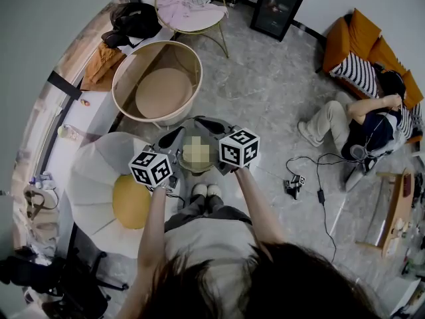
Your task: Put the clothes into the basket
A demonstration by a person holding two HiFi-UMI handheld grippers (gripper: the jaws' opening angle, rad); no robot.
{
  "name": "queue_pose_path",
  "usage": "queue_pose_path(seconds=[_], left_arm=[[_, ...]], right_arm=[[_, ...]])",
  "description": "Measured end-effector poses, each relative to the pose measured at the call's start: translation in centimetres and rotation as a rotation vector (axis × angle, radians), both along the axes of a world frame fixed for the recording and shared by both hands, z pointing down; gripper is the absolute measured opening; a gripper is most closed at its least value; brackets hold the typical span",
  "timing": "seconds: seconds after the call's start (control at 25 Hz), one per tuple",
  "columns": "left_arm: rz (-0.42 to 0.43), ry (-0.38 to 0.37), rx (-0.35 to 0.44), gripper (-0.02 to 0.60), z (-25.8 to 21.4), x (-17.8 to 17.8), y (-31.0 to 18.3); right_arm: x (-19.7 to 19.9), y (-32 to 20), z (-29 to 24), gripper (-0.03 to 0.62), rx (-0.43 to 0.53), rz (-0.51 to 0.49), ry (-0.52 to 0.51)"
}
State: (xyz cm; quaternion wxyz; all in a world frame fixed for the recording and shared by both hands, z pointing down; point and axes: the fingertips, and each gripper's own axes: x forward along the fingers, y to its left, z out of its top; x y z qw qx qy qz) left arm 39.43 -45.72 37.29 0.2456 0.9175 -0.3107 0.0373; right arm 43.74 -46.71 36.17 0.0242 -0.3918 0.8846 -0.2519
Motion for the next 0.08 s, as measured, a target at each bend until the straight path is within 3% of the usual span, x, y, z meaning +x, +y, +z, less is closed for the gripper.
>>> queue_pose_path(seconds=[0.08], left_arm=[[-0.004,0.001,0.001,0.011,-0.09,-0.27,-0.03]], right_arm=[[-0.18,0.03,-0.07,0.009,0.000,-0.001,0.001]])
